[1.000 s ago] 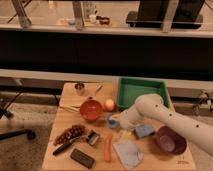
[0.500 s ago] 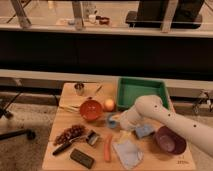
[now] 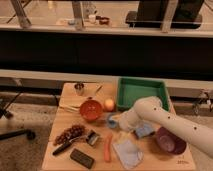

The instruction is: Stack cups on top of each other

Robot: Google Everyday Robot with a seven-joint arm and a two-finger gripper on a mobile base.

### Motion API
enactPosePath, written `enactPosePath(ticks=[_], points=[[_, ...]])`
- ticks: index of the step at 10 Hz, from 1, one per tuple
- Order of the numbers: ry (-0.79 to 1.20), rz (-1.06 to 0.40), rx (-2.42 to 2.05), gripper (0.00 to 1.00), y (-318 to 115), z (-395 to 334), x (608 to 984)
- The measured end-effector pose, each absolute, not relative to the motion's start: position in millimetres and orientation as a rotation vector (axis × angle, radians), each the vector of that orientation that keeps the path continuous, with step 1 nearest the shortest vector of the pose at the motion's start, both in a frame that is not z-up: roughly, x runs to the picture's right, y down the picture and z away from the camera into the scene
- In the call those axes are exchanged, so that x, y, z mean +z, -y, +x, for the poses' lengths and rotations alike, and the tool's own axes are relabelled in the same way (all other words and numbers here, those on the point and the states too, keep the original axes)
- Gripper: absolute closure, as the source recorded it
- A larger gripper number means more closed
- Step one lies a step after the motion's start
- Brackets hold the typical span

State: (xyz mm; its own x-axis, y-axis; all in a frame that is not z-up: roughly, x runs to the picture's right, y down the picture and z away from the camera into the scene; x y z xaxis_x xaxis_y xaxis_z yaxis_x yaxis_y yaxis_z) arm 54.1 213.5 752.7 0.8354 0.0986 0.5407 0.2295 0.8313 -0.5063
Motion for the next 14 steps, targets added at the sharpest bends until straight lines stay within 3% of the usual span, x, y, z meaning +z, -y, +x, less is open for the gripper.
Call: enactPosePath(ticks=[14], points=[[0.462,-0.564,-0.105,0.2,-217.5,55.3,781.1]])
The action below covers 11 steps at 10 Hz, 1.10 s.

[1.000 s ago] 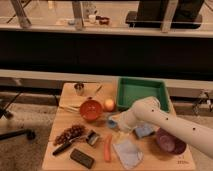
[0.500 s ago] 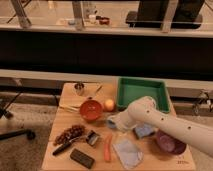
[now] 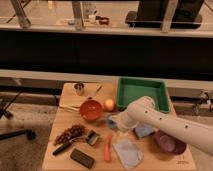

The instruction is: Stack cups on top of each other

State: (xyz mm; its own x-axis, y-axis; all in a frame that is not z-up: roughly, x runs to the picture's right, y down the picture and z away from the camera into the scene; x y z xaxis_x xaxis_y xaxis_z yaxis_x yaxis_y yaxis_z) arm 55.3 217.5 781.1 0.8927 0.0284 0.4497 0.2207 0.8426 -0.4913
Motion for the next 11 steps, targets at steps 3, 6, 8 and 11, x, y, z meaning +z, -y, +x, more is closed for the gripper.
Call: enactPosePath(ticks=[3,6,8,11], points=[[0.444,-0.57,-0.104,0.2,-220.3,58.8,788.5],[0.434,-0.573,-0.117,0.41,-226.5,56.7,789.4],[0.433,-0.574,-0.123,0.6,-229.3,54.4,788.4],[0.434,-0.574,-0.127,0.91,-231.2,53.2,785.8]])
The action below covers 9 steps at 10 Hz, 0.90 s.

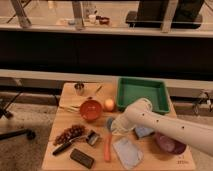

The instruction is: Stack cups on top of each other

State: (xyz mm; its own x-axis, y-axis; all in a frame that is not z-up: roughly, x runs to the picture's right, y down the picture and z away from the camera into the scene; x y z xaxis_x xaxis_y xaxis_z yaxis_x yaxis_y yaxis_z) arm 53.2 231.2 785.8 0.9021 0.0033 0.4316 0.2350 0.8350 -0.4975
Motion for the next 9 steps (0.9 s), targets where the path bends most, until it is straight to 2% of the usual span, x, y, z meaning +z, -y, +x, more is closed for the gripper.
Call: enactPosePath(ticks=[1,2,9], points=[[0.436,-0.573,-0.125,0.98,-231.3,53.3,784.9],[0.437,-0.572,-0.123,1.0,-231.0,53.7,783.7],[0.46,-0.551,-0.128,1.0,-224.9,57.7,765.3]])
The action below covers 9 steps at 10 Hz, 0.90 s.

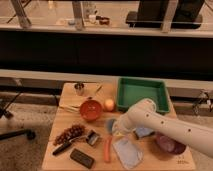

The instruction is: Stack cups on top of each other

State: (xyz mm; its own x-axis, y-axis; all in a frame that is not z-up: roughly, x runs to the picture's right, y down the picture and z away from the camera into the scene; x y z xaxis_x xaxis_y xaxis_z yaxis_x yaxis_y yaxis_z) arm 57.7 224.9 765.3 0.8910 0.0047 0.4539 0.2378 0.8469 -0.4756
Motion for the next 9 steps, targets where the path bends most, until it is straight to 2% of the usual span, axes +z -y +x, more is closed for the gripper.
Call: enactPosePath(ticks=[9], points=[[0.515,-0.483,-0.148,1.0,-194.4,55.7,709.8]])
